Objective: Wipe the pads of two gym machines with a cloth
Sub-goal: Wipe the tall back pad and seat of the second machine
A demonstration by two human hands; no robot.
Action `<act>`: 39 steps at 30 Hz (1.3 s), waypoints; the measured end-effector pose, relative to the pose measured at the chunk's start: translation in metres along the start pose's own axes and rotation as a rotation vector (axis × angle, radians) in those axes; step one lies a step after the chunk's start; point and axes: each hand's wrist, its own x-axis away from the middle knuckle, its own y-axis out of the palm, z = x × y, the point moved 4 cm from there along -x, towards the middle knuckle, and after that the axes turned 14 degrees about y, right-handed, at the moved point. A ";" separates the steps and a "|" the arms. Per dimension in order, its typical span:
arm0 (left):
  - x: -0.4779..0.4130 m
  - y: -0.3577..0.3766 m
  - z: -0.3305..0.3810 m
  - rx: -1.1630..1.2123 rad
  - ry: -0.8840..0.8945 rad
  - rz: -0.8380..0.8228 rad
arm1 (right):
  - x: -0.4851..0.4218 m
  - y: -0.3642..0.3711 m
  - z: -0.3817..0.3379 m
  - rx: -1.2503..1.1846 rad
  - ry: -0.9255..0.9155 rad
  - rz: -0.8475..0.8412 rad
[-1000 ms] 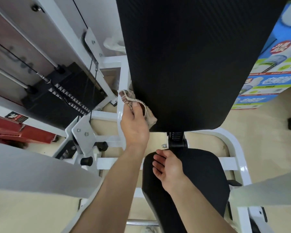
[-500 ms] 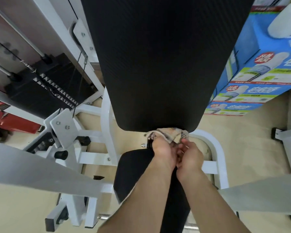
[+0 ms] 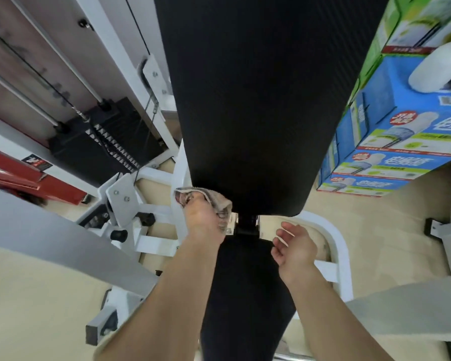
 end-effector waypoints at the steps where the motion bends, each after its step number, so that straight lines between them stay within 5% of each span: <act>1: -0.006 0.001 0.013 -0.011 0.091 -0.007 | 0.005 0.006 0.003 -0.004 0.003 -0.022; 5: 0.003 0.025 0.070 -0.394 0.533 -0.029 | 0.022 0.022 0.001 0.037 -0.027 -0.041; 11: 0.033 0.032 0.104 -0.500 1.024 -0.187 | 0.038 0.037 -0.010 0.082 -0.071 -0.097; 14: 0.016 0.025 0.087 -0.578 0.984 -0.187 | 0.033 0.037 -0.012 0.109 -0.089 -0.112; 20: -0.021 -0.011 0.031 -0.617 0.495 -0.151 | 0.027 0.030 -0.013 0.124 -0.088 -0.093; 24: 0.013 0.009 0.034 -0.531 0.613 -0.047 | 0.032 0.022 -0.027 0.099 -0.105 -0.017; 27: 0.055 0.045 0.030 -0.624 0.960 -0.038 | 0.033 0.013 -0.040 0.068 -0.108 0.013; 34: 0.080 0.122 -0.032 -1.368 1.994 -0.597 | 0.021 -0.015 -0.062 0.001 -0.142 -0.006; 39: -0.003 0.053 -0.052 -1.939 2.160 -1.295 | 0.004 -0.035 -0.058 0.004 -0.118 0.016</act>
